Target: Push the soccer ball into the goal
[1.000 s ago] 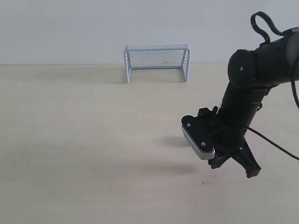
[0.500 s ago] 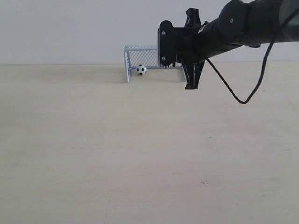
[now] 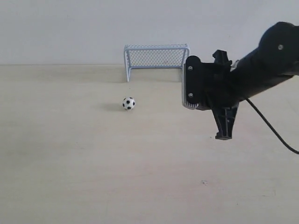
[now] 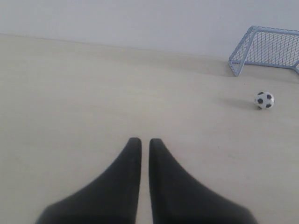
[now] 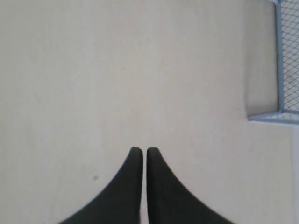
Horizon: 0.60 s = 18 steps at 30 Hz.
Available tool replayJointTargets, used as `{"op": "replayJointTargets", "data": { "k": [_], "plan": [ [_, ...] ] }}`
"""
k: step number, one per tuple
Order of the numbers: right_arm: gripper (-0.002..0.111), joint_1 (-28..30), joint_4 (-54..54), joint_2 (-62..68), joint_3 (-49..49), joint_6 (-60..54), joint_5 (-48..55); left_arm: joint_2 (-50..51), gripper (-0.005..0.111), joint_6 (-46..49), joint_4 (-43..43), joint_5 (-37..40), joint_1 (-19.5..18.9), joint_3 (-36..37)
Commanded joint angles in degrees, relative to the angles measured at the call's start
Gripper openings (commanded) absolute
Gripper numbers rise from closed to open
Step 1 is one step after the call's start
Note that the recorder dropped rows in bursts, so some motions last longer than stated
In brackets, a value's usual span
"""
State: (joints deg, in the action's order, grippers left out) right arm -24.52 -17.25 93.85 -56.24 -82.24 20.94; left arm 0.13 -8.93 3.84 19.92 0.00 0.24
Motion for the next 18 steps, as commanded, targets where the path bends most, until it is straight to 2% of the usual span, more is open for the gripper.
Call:
{"op": "replayJointTargets", "data": {
  "k": [1, 8, 18],
  "plan": [
    [0.000, 0.0, -0.4, -8.4, 7.3, 7.9, 0.8, -0.1, 0.006, -0.5, -0.3, -0.4, -0.1, -0.2],
    [0.000, 0.0, -2.5, -21.4, 14.2, 23.5, 3.1, -0.1, 0.006, -0.5, -0.3, -0.4, -0.1, -0.2],
    [0.000, 0.0, -18.3, -39.1, 15.8, 31.0, 11.0, -0.1, 0.006, -0.5, -0.3, -0.4, -0.1, -0.2]
  ]
}}
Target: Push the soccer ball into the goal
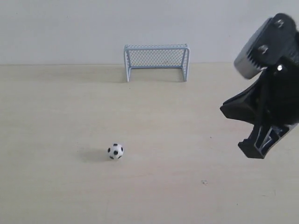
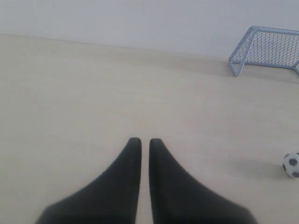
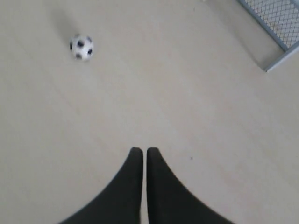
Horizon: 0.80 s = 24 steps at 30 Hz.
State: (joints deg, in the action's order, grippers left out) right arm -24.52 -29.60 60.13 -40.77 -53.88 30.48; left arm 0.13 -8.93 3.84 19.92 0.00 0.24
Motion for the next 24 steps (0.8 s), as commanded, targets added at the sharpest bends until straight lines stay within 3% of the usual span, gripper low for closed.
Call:
{"op": "replayJointTargets", "data": {
  "k": [1, 11, 21, 24],
  "plan": [
    [0.000, 0.0, -7.3, -6.8, 0.3, 3.2, 1.4, -0.1, 0.006, -0.5, -0.3, -0.4, -0.1, -0.2],
    [0.000, 0.0, -8.6, -17.3, 0.3, 6.0, 1.4, -0.1, 0.006, -0.5, -0.3, -0.4, -0.1, -0.2],
    [0.000, 0.0, -8.2, -14.0, 0.6, 7.0, 0.9, -0.1, 0.006, -0.5, -0.3, -0.4, -0.1, -0.2],
    [0.000, 0.1, -8.2, -19.2, 6.5, 7.4, -9.3, -0.1, 0.006, -0.5, -0.3, -0.4, -0.1, -0.2]
  ]
}}
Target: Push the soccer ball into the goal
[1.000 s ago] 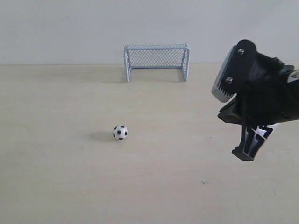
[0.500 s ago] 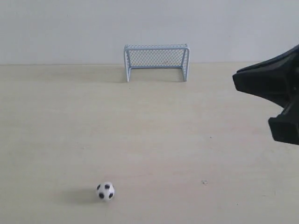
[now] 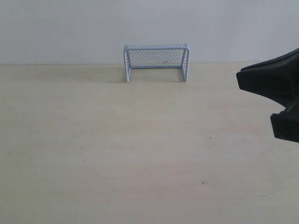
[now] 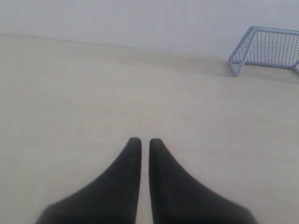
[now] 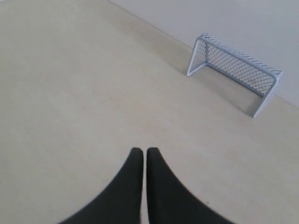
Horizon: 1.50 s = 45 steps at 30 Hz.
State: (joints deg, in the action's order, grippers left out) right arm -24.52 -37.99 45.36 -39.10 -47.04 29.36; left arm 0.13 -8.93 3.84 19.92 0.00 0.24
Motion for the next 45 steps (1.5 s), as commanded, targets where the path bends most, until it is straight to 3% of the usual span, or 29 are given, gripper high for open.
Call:
{"op": "replayJointTargets", "data": {
  "k": [1, 8, 13, 18, 26, 32, 36, 40, 42, 45],
  "plan": [
    [0.000, 1.3, -0.3, -6.9, 7.9, 1.3, -11.7, -0.1, 0.006, -0.5, -0.3, -0.4, -0.1, -0.2],
    [0.000, 10.9, -0.7, -17.4, 22.4, 9.4, -22.7, -0.1, 0.006, -0.5, -0.3, -0.4, -0.1, -0.2],
    [0.000, 11.4, -0.7, -25.2, 30.1, 15.7, -33.6, -0.1, 0.006, -0.5, -0.3, -0.4, -0.1, -0.2],
    [0.000, 12.0, -0.7, -33.8, 35.2, 16.7, -36.1, -0.1, 0.006, -0.5, -0.3, -0.4, -0.1, -0.2],
    [0.000, 16.5, -0.6, -43.5, 39.1, 20.9, -34.2, -0.1, 0.006, -0.5, -0.3, -0.4, -0.1, -0.2],
    [0.000, 16.7, -0.4, -44.6, 39.1, 19.0, -26.7, -0.1, 0.006, -0.5, 0.1, -0.4, -0.1, -0.2],
    [0.000, 16.7, -0.4, -44.6, 39.1, 19.0, -23.3, -0.1, 0.006, -0.5, 8.8, -0.5, -0.1, -0.2],
    [0.000, 16.7, -0.4, -44.6, 39.1, 19.0, -18.6, -0.1, 0.006, -0.5, 11.9, -0.4, -0.1, -0.2],
    [0.000, 16.7, 5.1, -44.6, 39.1, 21.7, -15.3, -0.1, 0.006, -0.5, 11.9, -0.4, -0.1, -0.2],
    [0.000, 16.7, 25.1, -44.6, 39.1, 44.5, -10.8, -0.1, 0.006, -0.5, 11.9, -0.4, -0.1, -0.2]
  ]
}}
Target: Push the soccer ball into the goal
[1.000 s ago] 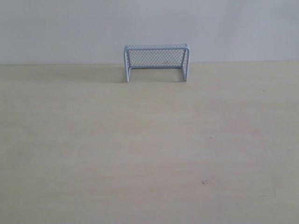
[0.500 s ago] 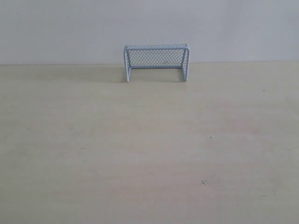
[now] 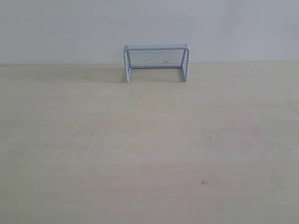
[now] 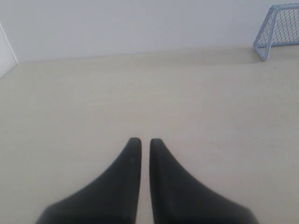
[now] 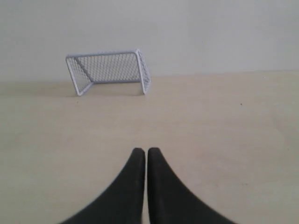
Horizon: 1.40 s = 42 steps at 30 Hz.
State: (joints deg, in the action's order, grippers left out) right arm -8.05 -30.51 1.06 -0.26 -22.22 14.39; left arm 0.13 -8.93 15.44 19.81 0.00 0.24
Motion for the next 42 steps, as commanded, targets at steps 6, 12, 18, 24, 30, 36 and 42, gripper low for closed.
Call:
{"op": "replayJointTargets", "data": {
  "k": [6, 12, 18, 24, 30, 36, 42],
  "plan": [
    [0.000, 0.2, 24.4, -0.3, 0.3, 28.4, 4.3, -0.1, 0.006, -0.5, 0.3, -0.4, -0.1, -0.2],
    [0.000, 0.2, 24.8, -0.3, 0.3, 20.7, 4.3, -0.1, 0.006, -0.5, 0.3, -0.4, -0.1, -0.2],
    [0.000, 0.2, 24.8, -0.3, 0.3, 20.9, 5.1, -0.1, 0.006, -0.5, 0.3, -0.4, -0.1, -0.2],
    [0.000, 0.2, 24.8, -0.3, 0.3, 20.9, 5.1, -0.1, 0.006, -0.5, 0.3, -0.4, -0.1, -0.2],
    [0.000, 0.2, 24.8, -0.3, 0.3, 21.0, 5.1, -0.1, 0.006, -0.5, 0.3, -0.4, -0.1, -0.2],
    [0.000, 0.2, 24.8, -0.3, 0.3, 21.0, 5.1, -0.1, 0.006, -0.5, 0.3, -0.4, -0.1, -0.2],
    [0.000, 0.2, 24.8, -0.3, 0.3, 21.0, 5.1, -0.1, 0.006, -0.5, 0.3, -0.4, -0.1, -0.2]
  ]
}}
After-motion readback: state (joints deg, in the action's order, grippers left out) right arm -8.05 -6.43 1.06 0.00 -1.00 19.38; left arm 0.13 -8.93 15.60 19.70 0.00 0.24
